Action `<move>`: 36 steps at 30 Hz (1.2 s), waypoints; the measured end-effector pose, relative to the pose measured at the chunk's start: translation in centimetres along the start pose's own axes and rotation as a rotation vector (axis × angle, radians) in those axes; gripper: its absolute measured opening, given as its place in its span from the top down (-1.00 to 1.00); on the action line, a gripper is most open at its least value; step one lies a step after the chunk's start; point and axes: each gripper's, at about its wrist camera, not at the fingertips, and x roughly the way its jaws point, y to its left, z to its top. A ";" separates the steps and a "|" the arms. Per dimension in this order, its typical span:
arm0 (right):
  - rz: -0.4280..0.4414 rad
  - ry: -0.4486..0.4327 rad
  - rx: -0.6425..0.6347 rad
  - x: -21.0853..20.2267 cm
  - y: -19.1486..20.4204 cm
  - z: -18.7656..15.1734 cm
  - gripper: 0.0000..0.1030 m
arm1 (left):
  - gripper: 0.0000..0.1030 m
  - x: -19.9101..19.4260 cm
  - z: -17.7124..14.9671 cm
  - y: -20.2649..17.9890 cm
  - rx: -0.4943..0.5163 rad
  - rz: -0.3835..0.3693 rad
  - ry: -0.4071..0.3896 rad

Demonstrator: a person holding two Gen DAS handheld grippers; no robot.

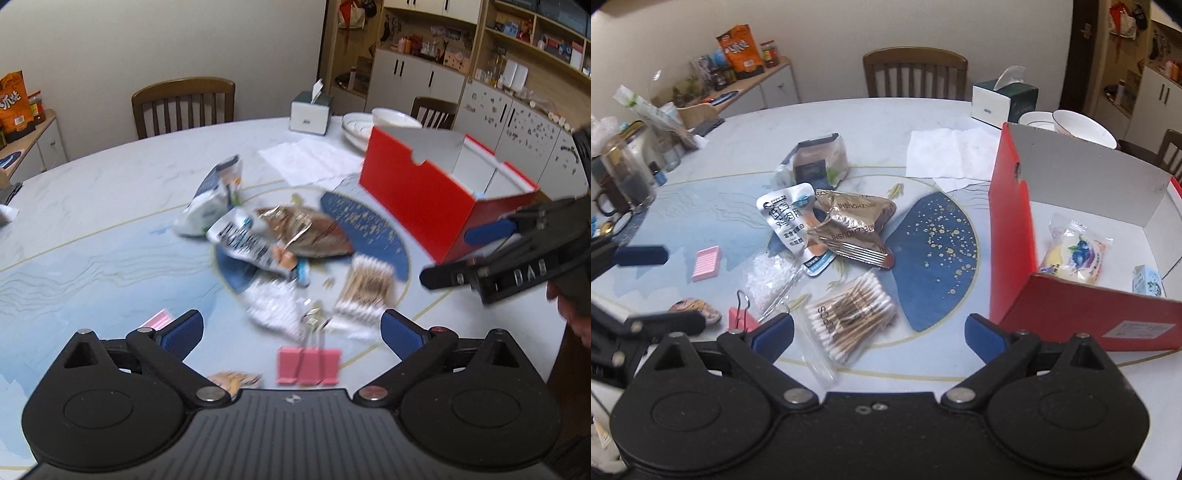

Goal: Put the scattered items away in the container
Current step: 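Withdraw both grippers and reach toward the cookie and cotton swab pack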

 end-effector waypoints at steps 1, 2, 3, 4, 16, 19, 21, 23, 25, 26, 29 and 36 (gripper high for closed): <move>-0.018 0.000 0.009 0.4 0.3 0.1 -0.93 | -0.99 0.1 -0.4 0.5 -0.001 0.001 0.003; -0.027 -0.001 0.019 0.8 0.5 0.2 -0.93 | -0.99 0.2 -0.7 0.9 -0.003 0.002 0.003; -0.031 0.001 0.028 1.2 0.7 0.4 -0.93 | -0.99 0.2 -1.0 1.4 -0.005 0.003 0.005; -0.042 0.002 0.035 1.6 0.9 0.5 -0.93 | -0.99 0.4 -1.3 1.8 -0.007 0.004 0.010; -0.138 0.049 0.116 6.6 2.3 1.2 -0.92 | -0.99 2.5 -4.1 4.4 0.024 0.024 0.063; -0.146 0.063 0.125 7.4 2.5 1.2 -0.92 | -0.99 2.5 -4.4 4.3 0.046 0.036 0.047; -0.155 0.075 0.126 7.9 2.6 1.2 -0.90 | -0.99 2.7 -4.4 4.4 0.046 0.036 0.047; -0.169 0.085 0.133 8.3 2.7 1.1 -0.87 | -0.99 2.8 -4.4 4.5 0.048 0.028 0.047; -0.177 0.092 0.147 8.7 2.7 1.1 -0.87 | -0.98 2.9 -4.4 4.5 0.051 0.028 0.043; -0.180 0.096 0.152 8.8 2.7 1.1 -0.84 | -0.97 3.0 -4.4 4.5 0.051 0.025 0.043; -0.188 0.112 0.142 9.3 2.9 1.1 -0.73 | -0.87 3.2 -4.4 4.7 0.052 0.005 0.050; -0.183 0.124 0.115 9.7 3.4 0.8 -0.59 | -0.25 3.9 -4.9 4.6 0.080 -0.005 0.083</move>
